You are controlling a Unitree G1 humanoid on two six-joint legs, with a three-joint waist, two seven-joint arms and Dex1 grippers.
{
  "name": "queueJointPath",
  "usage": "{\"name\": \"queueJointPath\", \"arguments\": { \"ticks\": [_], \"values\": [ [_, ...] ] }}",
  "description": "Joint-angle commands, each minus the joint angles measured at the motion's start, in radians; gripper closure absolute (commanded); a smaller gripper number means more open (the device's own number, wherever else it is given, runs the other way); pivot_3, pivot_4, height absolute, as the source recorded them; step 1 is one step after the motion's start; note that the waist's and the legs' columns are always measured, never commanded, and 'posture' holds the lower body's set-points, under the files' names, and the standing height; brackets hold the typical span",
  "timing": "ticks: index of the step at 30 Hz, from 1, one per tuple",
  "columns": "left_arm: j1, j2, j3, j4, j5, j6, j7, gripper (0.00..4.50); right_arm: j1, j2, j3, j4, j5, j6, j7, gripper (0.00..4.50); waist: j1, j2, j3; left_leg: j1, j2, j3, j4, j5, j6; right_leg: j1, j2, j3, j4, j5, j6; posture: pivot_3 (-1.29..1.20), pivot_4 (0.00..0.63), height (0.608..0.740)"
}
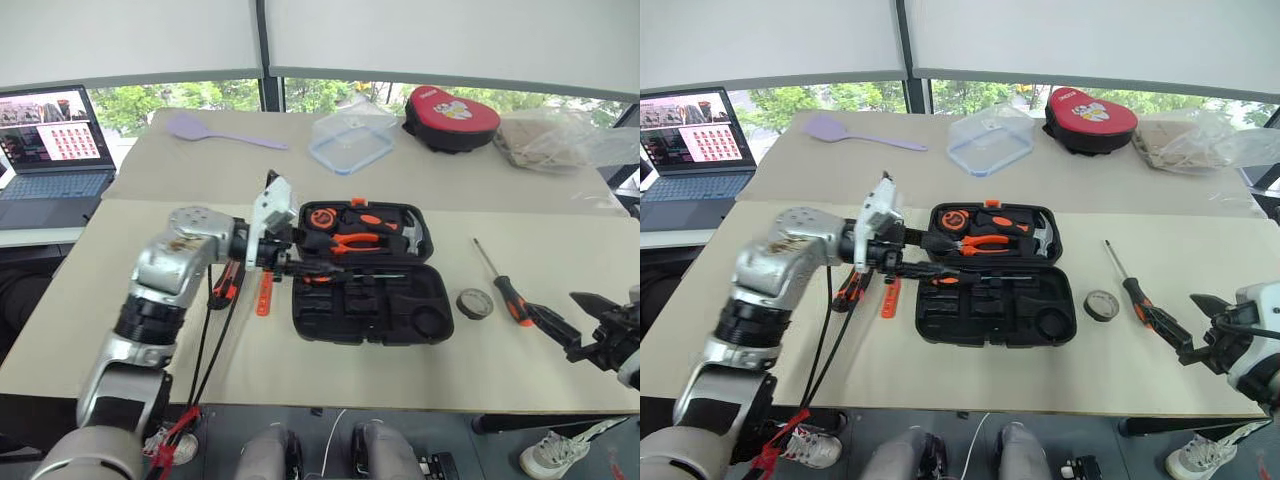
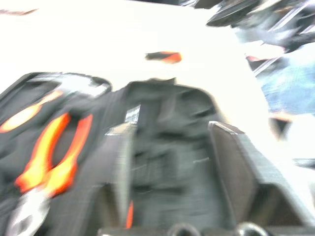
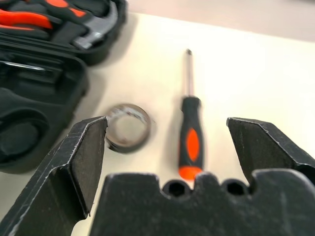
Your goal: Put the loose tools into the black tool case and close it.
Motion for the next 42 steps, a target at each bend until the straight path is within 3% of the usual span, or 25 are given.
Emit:
{"name": "queueJointPath", "arguments": {
  "ticks": [1,6,11,12,13,18,21,22,37,42],
  "values": [
    [0.022,0.048,0.049,-0.11,-0.139,0.122,-0.027,0.07,-0.061,0.018,0.072,0.071,-0.06,-0.061,-0.023,0.0,-0.001,0.0,0.0,0.0,0.0,0.0,0.0,0.0,0.0,0.0,0.0,0.0,0.0,0.0,0.001,0.0,0.15,0.731],
    [0.016,0.057,0.069,-0.146,-0.191,0.161,0.023,0.03,-0.187,0.021,0.231,0.25,-0.172,-0.136,-0.025,0.0,-0.001,0.002,0.0,0.0,-0.001,0.0,0.0,0.0,0.0,0.0,0.0,0.001,0.0,0.0,0.0,0.0,0.15,0.731],
    [0.013,0.071,0.06,-0.155,-0.177,0.136,0.062,0.03,-0.279,0.03,0.308,0.457,-0.247,-0.223,-0.015,0.0,-0.001,0.003,0.001,0.0,-0.002,0.0,0.0,0.0,0.0,0.0,0.001,0.001,0.0,0.003,-0.006,0.0,0.15,0.731],
    [0.014,0.074,0.061,-0.156,-0.177,0.133,0.067,0.0,-0.286,0.033,0.311,0.475,-0.248,-0.235,-0.006,0.5,-0.001,0.003,0.001,0.0,-0.002,0.001,0.0,0.0,0.0,0.0,0.001,0.001,0.0,0.003,-0.006,0.0,0.15,0.731],
    [0.013,0.077,0.063,-0.157,-0.179,0.135,0.072,0.0,-0.288,0.034,0.312,0.485,-0.249,-0.246,-0.001,0.68,0.001,0.003,0.001,0.0,-0.002,0.001,0.0,0.0,0.0,0.0,0.001,0.001,0.0,0.003,-0.006,0.0,0.15,0.731],
    [0.023,0.102,0.07,-0.163,-0.178,0.127,0.088,0.0,-0.282,0.043,0.29,0.484,-0.227,-0.26,0.018,2.45,0.0,0.003,0.001,0.0,-0.002,0.001,0.0,0.0,0.0,0.0,0.001,0.001,0.0,0.003,-0.006,0.0,0.15,0.731],
    [0.022,0.111,0.075,-0.16,-0.179,0.123,0.095,0.0,-0.271,0.039,0.28,0.466,-0.212,-0.256,0.035,3.36,0.001,0.003,0.001,0.0,-0.002,0.001,0.0,0.0,-0.001,0.0,0.001,0.001,0.0,0.003,-0.006,0.0,0.15,0.731],
    [0.019,0.112,0.077,-0.156,-0.183,0.125,0.099,0.0,-0.266,0.036,0.28,0.459,-0.208,-0.259,0.045,3.48,0.001,0.003,0.0,0.0,-0.002,0.001,0.0,0.0,-0.001,0.0,0.001,0.001,0.0,0.003,-0.006,0.0,0.15,0.731],
    [0.023,0.118,0.045,-0.142,-0.156,0.084,0.102,0.0,-0.284,-0.007,0.212,0.442,-0.195,-0.269,0.041,3.47,0.0,0.003,0.001,0.0,-0.002,0.001,0.0,0.0,-0.001,0.0,0.0,0.001,0.0,0.003,-0.006,0.0,0.15,0.731],
    [0.041,0.142,0.027,-0.151,-0.148,0.074,0.076,0.0,-0.386,-0.122,0.22,0.339,-0.069,-0.223,0.237,3.47,-0.01,0.006,0.001,0.0,-0.002,0.002,0.0,0.0,-0.001,-0.001,0.001,0.003,0.0,0.003,-0.006,0.0,0.15,0.731]
  ]
}}
